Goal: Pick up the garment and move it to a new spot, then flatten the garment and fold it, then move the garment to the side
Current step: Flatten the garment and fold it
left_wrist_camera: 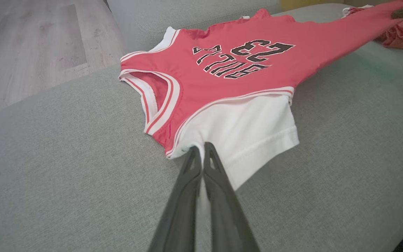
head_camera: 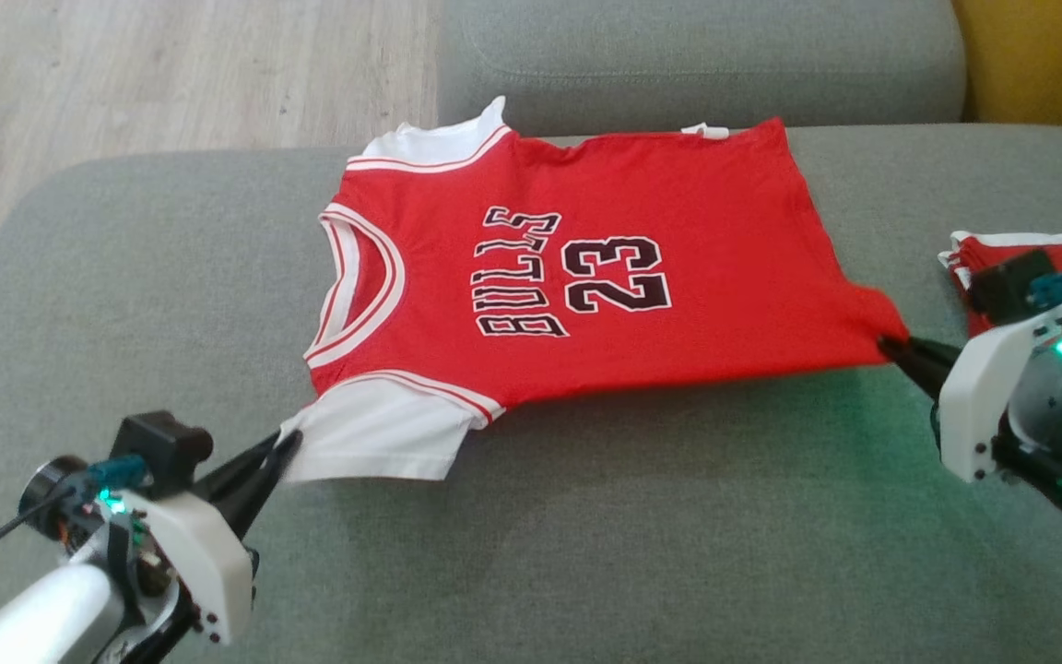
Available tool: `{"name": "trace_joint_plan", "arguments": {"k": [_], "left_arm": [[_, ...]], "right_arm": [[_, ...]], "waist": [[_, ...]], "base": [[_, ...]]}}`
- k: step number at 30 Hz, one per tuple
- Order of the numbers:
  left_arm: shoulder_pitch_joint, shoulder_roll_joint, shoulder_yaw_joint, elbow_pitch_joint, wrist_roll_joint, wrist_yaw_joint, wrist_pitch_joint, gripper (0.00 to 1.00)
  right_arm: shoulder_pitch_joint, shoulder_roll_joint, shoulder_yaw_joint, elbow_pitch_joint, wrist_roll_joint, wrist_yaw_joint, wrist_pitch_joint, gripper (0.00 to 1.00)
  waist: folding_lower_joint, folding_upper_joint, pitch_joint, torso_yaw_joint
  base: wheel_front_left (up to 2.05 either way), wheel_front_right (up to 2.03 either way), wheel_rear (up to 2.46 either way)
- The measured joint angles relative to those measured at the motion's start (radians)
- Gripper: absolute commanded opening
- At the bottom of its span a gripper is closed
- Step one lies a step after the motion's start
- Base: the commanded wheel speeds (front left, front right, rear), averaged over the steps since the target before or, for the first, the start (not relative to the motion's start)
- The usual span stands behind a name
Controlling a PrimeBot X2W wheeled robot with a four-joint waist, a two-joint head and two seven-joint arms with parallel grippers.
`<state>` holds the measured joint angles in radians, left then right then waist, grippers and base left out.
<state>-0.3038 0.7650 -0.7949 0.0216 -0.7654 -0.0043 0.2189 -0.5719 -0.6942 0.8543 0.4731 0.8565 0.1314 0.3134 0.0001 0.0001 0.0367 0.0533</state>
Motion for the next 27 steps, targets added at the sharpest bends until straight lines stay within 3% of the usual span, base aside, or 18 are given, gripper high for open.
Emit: {"name": "trace_joint_plan", "arguments": {"k": [11, 27], "left_arm": [[-0.121, -0.046, 0.016, 0.053, 0.011, -0.006, 0.0, 0.0], [-0.446, -0.166, 0.024, 0.393, 0.045, -0.084, 0.015, 0.0]], "right_arm": [[-0.018, 0.046, -0.102, -0.008, -0.059, 0.0, -0.02, 0.0], [-0.193, 0.188, -0.192, 0.139, -0.137, 0.0, -0.04, 0.0]], "waist": [[0.0, 0.0, 0.071, -0.003], [0.0002, 0.0, 0.204, -0.016]], "base": [[0.0, 0.0, 0.0], [0.0, 0.0, 0.0]]}}
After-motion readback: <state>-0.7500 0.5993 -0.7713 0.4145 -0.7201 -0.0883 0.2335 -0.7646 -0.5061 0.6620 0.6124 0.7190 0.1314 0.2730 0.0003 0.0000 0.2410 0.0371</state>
